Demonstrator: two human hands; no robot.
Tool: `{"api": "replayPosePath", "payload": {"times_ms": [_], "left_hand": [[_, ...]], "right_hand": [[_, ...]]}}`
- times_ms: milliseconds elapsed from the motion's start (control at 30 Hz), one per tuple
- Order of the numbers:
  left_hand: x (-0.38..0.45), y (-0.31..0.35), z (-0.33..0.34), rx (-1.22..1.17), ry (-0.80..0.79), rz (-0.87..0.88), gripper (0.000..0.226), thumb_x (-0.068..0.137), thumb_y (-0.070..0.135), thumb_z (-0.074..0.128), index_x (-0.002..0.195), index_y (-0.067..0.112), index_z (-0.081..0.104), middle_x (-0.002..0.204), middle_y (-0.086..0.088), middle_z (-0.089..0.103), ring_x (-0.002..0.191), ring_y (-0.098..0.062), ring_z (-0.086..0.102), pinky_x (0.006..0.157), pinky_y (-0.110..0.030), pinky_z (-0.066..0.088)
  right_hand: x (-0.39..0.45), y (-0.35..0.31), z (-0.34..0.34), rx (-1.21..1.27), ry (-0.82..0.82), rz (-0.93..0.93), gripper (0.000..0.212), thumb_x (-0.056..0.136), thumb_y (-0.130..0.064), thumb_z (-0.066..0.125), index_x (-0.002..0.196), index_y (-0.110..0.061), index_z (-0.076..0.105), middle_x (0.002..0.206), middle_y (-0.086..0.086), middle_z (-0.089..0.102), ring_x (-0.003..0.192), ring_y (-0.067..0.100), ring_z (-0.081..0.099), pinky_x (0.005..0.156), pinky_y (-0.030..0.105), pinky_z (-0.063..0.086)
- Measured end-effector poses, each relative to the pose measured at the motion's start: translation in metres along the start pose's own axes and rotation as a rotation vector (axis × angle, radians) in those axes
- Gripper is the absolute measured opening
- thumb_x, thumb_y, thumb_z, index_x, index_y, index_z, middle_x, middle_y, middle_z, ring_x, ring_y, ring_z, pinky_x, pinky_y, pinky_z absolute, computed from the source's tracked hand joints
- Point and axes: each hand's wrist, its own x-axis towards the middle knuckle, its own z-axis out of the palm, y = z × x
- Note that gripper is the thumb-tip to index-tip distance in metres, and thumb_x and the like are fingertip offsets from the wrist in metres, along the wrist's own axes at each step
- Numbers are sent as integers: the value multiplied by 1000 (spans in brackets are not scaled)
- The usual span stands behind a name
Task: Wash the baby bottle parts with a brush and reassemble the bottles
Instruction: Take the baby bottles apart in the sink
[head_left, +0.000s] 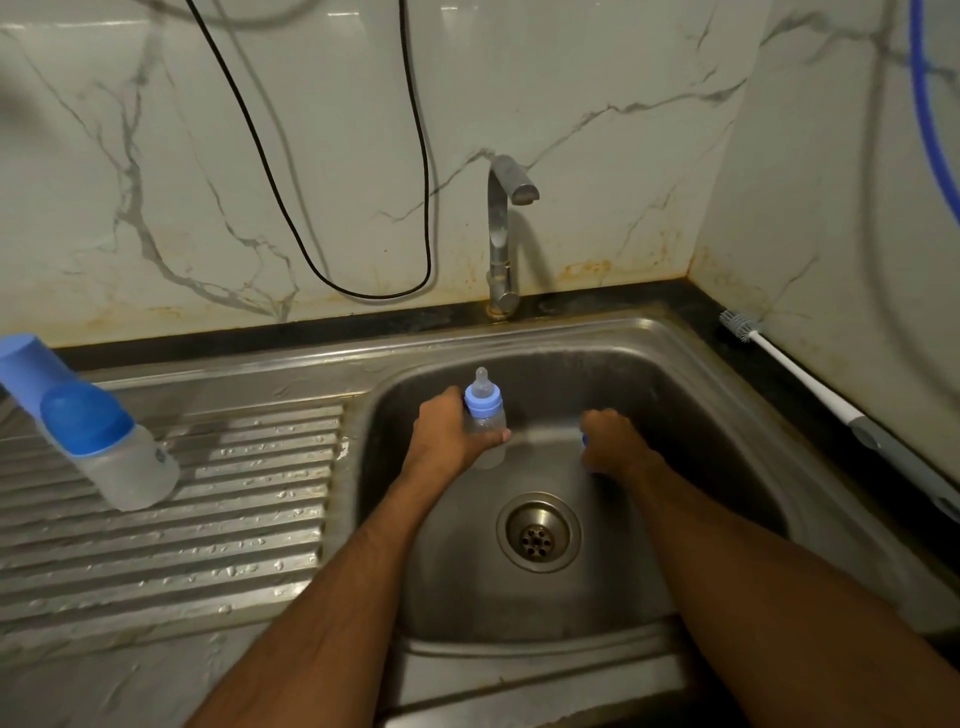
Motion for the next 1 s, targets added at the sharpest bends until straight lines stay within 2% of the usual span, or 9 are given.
{"api": "replayPosePath", "payload": {"times_ms": [100, 200, 267, 367, 467, 567, 667, 833, 1000], "left_hand": [[-1, 1, -1, 7, 10, -4, 57, 73, 31, 88, 120, 15, 60, 115, -3, 66, 99, -12, 59, 89, -28, 50], [-2, 4, -4, -1, 61, 5, 53, 70, 32, 90, 113, 16, 63, 106, 1, 67, 94, -12, 62, 83, -27, 51], [-2, 6, -5, -4, 104, 22, 51, 68, 31, 91, 109, 18, 64, 103, 2, 68, 93, -12, 64, 82, -29, 54], [-5, 12, -6, -35, 161, 64, 52, 69, 31, 90, 112, 21, 63, 111, 2, 68, 97, -9, 64, 84, -24, 52], [-8, 19, -9, 11, 200, 117, 61, 71, 29, 90, 124, 17, 62, 122, -1, 64, 110, -16, 62, 89, -23, 46], [-7, 20, -10, 37, 185, 157, 62, 70, 27, 90, 124, 16, 63, 122, -2, 65, 111, -16, 62, 90, -23, 46], [-4, 18, -12, 60, 154, 207, 56, 70, 28, 90, 120, 18, 66, 115, 2, 68, 100, -8, 61, 86, -21, 47], [0, 22, -12, 63, 31, 262, 40, 69, 30, 90, 103, 20, 71, 93, 5, 73, 83, -5, 67, 79, -29, 58], [0, 28, -21, 61, -160, 291, 30, 68, 25, 91, 89, 18, 70, 82, 5, 71, 75, -6, 67, 70, -26, 56]], "right_hand": [[7, -7, -21, 118, 89, -25, 40, 83, -18, 75, 119, -9, 62, 124, 13, 63, 113, 30, 59, 94, 35, 49], [-3, -39, -62, 704, 297, -110, 33, 90, -27, 75, 118, -13, 65, 104, 4, 70, 95, 18, 66, 83, 32, 57], [-21, -62, -84, 1013, 293, -223, 28, 93, -32, 72, 110, -10, 66, 89, 7, 72, 76, 18, 69, 68, 32, 62], [-38, -88, -87, 885, 235, -302, 39, 87, -54, 72, 93, -16, 67, 72, 2, 70, 59, 10, 67, 56, 26, 57], [-34, -100, -79, 640, 169, -191, 41, 85, -64, 67, 71, -27, 57, 69, -7, 64, 61, 1, 60, 56, 16, 42], [-34, -100, -81, 672, 230, -157, 40, 85, -57, 72, 65, -26, 58, 64, -7, 63, 59, 1, 59, 53, 17, 40], [-37, -91, -82, 685, 282, -246, 33, 85, -44, 77, 65, -21, 64, 60, -6, 66, 54, 1, 60, 49, 13, 38], [-37, -76, -94, 563, 223, -501, 30, 83, -32, 79, 61, -26, 59, 56, -5, 58, 50, 2, 51, 53, 17, 39], [-42, -68, -116, 425, 58, -574, 27, 81, -36, 81, 69, -18, 65, 61, 0, 61, 56, 7, 54, 57, 27, 47]]}}
